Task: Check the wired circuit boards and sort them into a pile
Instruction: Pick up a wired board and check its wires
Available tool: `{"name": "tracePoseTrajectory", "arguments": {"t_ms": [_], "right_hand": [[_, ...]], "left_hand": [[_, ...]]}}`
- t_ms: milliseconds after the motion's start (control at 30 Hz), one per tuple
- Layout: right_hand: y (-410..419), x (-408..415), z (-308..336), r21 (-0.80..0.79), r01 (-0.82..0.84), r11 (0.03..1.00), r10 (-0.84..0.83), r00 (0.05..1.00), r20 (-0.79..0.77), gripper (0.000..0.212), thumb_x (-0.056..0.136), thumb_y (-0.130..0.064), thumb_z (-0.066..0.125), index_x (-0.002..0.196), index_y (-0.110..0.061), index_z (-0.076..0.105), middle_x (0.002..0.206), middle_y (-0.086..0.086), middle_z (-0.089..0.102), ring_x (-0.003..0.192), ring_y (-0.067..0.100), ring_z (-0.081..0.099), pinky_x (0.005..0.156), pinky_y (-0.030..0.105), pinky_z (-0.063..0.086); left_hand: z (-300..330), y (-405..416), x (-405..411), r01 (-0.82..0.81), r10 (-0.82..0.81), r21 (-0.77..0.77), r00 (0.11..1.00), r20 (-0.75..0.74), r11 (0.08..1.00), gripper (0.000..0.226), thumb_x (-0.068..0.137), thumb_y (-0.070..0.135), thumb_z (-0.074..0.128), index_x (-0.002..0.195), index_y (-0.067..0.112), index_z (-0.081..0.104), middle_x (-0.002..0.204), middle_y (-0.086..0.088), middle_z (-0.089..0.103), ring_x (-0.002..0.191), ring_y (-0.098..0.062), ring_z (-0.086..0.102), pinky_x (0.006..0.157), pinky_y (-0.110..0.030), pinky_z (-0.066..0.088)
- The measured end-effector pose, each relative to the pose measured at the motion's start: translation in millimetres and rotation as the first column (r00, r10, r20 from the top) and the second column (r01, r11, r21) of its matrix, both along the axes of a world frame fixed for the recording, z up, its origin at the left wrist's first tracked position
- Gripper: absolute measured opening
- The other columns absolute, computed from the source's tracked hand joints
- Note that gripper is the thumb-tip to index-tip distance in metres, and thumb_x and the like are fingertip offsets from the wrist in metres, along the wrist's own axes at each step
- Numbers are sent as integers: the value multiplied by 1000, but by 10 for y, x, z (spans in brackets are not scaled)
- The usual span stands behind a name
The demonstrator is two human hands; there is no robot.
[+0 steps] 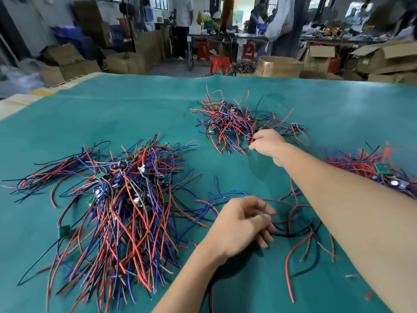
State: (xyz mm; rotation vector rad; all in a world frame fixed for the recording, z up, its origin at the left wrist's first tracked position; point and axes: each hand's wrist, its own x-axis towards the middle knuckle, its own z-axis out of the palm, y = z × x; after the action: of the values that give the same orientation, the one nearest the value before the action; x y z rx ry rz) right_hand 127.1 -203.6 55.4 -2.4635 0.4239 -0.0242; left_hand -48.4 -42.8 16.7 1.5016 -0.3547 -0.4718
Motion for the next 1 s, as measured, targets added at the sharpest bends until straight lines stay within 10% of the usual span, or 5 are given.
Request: {"name": "tracePoseTrajectory", "arguments": {"t_ms": [500,667,767,1000], "right_hand": [[-6,-182,-107,-156,113,981,-80,976,202,31,87,3,60,112,-7,75,123,19,67,121,35,57,96,37,53],[-60,-384,70,263,233,936,-292,932,214,21,66,11,63,68,-10,59,79,16,55,70,33,43,54,25,33],[-40,-831,210,741,56,669,-320,922,219,24,71,19,62,71,-5,66,72,18,57,60,27,52,53,25,48],[141,-1949,46,812,-299,502,134,954,269,26,69,24,61,83,5,72,86,26,71,77,23,71,70,27,57]], "left_hand": [[-2,8,2,3,-3,-22,1000,-9,1000,15,95,-10,47,105,-10,58,75,-13,64,55,-20,59,50,-23,51],[-18,8,22,-13,10,-73,999,-43,997,14,96,-9,47,107,-10,57,75,-14,64,55,-19,60,50,-23,51],[-7,6,43,-97,78,-173,990,-115,980,18,96,-9,50,114,-7,54,83,-19,65,59,-22,64,52,-26,54],[1,12,123,-286,166,-378,933,-319,880,27,107,27,42,110,1,51,91,-13,74,70,-21,71,62,-29,58]]}}
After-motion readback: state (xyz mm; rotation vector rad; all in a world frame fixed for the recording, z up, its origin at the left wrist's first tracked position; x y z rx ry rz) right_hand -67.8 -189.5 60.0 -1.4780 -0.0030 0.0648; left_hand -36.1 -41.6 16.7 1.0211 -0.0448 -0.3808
